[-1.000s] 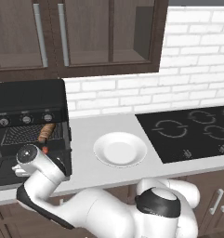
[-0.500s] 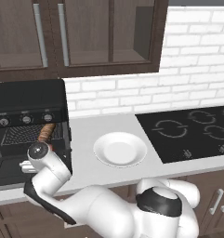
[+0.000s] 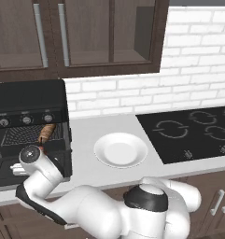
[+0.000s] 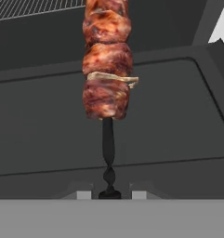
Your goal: Pick up the kebab skewer and baguette bread, and place them inside the toaster oven. Close the toaster oven door and start by setting the timer.
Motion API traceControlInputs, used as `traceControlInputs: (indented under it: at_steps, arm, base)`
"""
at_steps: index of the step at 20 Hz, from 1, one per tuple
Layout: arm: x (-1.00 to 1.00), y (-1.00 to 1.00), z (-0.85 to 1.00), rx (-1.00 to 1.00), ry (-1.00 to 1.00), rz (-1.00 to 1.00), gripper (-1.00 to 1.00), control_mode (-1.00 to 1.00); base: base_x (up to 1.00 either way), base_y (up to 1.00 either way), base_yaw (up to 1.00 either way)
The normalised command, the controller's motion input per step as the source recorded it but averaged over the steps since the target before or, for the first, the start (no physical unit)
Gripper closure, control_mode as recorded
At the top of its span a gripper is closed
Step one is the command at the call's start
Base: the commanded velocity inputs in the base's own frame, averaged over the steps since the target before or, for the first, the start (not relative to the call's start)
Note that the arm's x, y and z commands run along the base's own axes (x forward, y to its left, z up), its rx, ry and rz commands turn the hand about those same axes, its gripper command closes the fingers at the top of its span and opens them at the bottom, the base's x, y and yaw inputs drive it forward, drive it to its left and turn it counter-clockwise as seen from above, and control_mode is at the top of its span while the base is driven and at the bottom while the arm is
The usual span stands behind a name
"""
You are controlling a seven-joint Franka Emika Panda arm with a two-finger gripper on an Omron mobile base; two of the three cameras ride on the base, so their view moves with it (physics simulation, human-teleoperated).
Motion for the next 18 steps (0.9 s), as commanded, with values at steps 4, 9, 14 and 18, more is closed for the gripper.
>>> traceControlInputs:
  at_steps: [4,9,14,18]
  arm:
    - [0.24,0.0,-0.24,0.01,0.02,0.0,1.0,-1.0]
    - [0.12,0.0,-0.3,0.04,0.04,0.0,1.0,-1.0]
    - [0.06,0.0,-0.08,0.02,0.0,0.0,1.0,-1.0]
    - [0.0,0.18,0.0,0.0,0.0,0.0,1.0,-1.0]
  base:
    - [0.0,0.0,0.0]
    - [0.0,0.0,0.0]
    - [0.0,0.0,0.0]
    - [0.0,0.0,0.0]
